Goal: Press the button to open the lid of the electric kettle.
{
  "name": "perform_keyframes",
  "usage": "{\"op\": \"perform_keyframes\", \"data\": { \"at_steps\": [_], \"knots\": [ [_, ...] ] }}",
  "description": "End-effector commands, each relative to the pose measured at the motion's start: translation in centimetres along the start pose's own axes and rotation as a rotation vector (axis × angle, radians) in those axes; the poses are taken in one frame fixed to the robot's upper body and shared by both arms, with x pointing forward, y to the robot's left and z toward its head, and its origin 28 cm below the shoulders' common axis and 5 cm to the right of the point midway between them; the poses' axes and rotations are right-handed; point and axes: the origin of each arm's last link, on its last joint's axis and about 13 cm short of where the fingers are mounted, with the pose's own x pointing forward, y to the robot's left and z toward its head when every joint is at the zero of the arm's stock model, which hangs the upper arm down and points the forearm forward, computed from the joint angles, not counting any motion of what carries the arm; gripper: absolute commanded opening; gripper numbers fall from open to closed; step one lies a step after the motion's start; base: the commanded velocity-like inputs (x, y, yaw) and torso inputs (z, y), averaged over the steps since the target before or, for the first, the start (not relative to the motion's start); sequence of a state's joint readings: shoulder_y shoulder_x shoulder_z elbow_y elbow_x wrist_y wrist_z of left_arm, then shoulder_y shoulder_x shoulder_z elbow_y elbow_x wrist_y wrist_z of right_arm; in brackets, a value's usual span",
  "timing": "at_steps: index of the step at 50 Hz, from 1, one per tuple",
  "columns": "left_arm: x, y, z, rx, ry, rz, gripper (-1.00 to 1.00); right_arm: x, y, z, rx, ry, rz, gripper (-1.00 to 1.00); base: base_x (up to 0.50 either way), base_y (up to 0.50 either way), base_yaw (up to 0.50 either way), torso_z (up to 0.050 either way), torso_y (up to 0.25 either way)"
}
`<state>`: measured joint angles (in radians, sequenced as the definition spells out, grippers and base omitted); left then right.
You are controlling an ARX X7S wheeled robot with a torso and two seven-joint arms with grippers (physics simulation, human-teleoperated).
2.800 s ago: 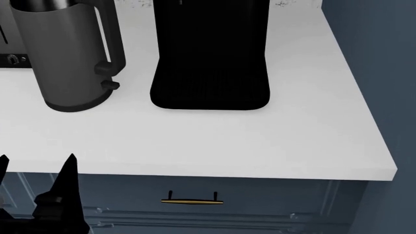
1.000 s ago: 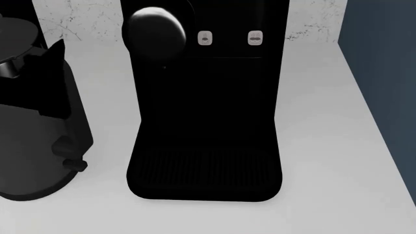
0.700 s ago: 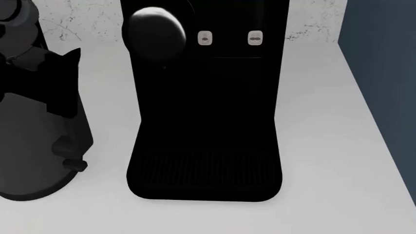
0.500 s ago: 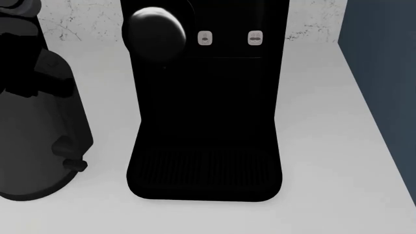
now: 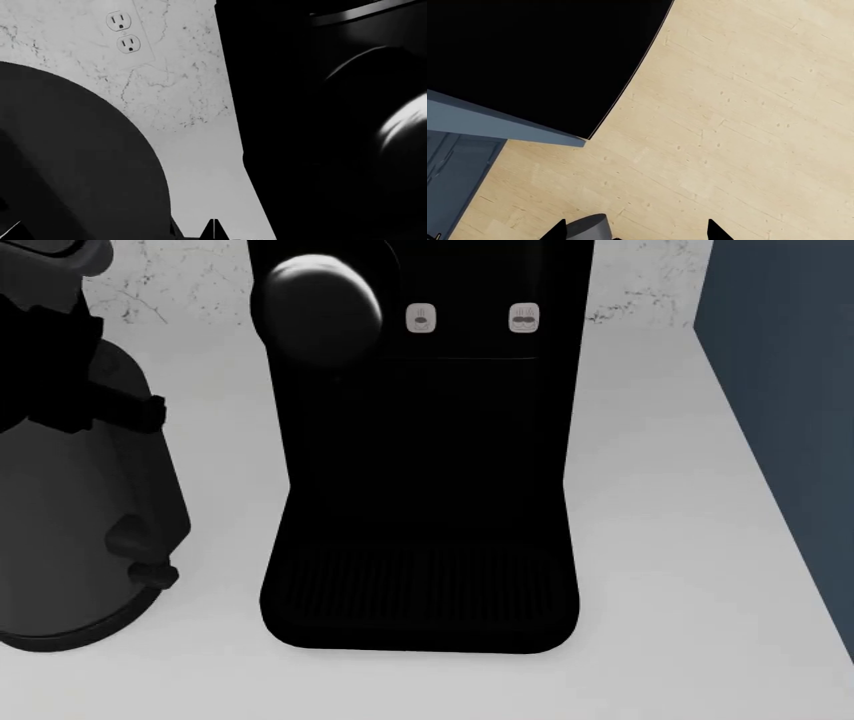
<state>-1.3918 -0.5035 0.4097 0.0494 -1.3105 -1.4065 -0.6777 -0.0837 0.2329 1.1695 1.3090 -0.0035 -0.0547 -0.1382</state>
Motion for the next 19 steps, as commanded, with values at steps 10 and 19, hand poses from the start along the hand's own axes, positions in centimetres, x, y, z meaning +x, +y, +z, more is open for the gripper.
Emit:
{"op": "perform_keyframes", "data": {
  "at_steps": [10,19],
  "knots": [
    [2.3,-0.5,-2.6,-0.040,0.142,-0.072,-1.00,0.0,0.0,0.0,-0.002,0.003,0.000,1.00,0.01,0.00,0.00,0.000,0.000],
    [2.1,-0.8,-2.5,-0.031,0.144,-0.083,-1.00,0.0,0.0,0.0,-0.001,0.003,0.001,1.00,0.01,0.00,-0.01,0.000,0.000]
  ]
}}
